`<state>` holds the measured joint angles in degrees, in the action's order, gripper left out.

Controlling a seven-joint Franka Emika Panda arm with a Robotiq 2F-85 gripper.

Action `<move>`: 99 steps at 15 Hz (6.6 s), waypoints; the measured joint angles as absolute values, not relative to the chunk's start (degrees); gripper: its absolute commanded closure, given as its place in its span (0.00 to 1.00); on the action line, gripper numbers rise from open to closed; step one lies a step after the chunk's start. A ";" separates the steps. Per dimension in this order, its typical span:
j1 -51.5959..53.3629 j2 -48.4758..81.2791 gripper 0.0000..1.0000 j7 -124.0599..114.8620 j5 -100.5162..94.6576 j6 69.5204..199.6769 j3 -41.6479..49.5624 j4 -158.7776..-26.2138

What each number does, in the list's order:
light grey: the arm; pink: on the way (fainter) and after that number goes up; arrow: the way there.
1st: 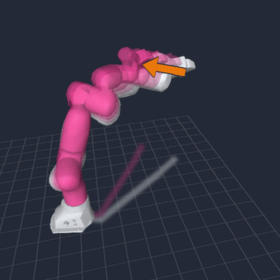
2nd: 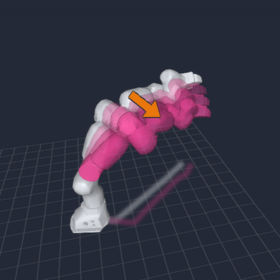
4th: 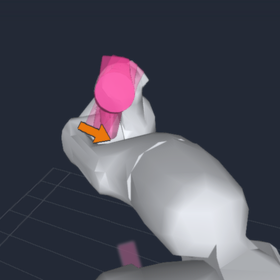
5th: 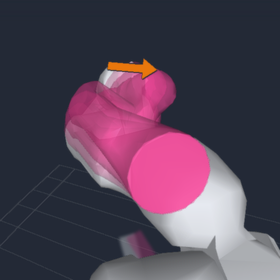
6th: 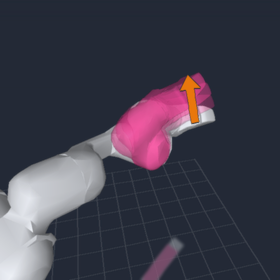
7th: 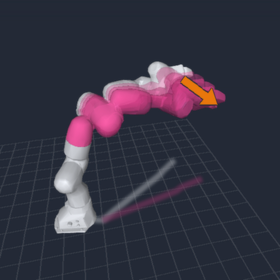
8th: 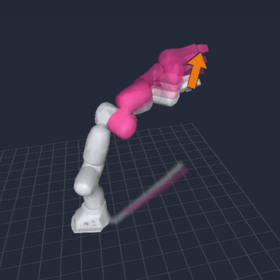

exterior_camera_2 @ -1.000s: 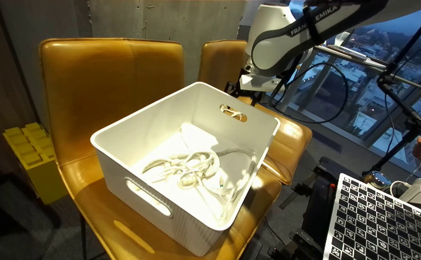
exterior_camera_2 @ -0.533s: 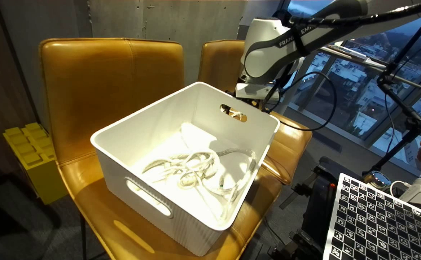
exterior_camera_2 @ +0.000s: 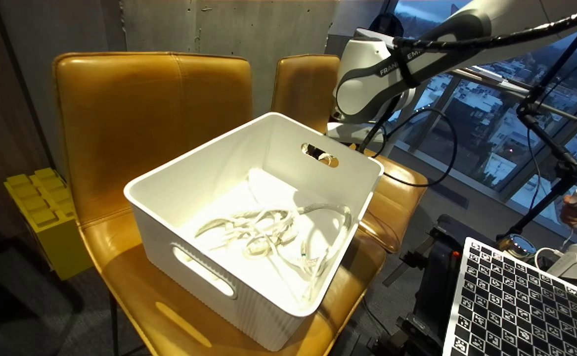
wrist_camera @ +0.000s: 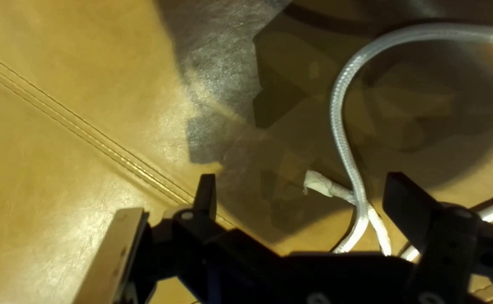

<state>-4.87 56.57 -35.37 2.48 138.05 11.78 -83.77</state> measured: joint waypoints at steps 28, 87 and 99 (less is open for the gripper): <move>-10.34 67.13 1.00 -33.66 5.04 122.90 12.02 -69.37; -6.27 30.78 0.00 -25.66 -15.21 134.40 11.59 -103.01; -10.38 54.74 0.00 -28.00 -2.50 138.31 14.98 -81.90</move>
